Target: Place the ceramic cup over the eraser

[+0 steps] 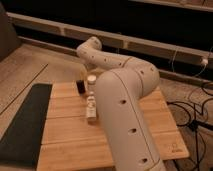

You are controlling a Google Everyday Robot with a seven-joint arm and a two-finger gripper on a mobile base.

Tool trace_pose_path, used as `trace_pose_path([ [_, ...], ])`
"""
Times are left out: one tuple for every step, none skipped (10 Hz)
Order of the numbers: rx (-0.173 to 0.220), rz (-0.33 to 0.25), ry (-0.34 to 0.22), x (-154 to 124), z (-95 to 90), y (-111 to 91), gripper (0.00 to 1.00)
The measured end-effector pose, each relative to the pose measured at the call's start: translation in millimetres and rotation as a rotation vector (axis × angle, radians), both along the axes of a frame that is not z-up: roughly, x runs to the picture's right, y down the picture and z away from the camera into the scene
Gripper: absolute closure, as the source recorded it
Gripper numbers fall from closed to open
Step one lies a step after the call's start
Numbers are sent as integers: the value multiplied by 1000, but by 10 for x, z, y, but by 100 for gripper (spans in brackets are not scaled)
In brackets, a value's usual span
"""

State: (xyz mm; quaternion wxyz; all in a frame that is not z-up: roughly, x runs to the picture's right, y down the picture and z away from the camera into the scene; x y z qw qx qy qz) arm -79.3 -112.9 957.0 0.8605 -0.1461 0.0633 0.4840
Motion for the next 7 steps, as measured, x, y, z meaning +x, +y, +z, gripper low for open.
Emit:
trace_pose_path([
  [-9, 1, 2, -7, 32, 18, 35],
  [-21, 3, 6, 0, 69, 41, 35],
  [-30, 6, 10, 12, 99, 61, 35],
  [-38, 7, 12, 11, 122, 74, 35],
  [-46, 4, 11, -10, 143, 88, 35],
  [-51, 3, 10, -22, 159, 100, 35],
  [-64, -4, 14, -20, 185, 143, 35],
])
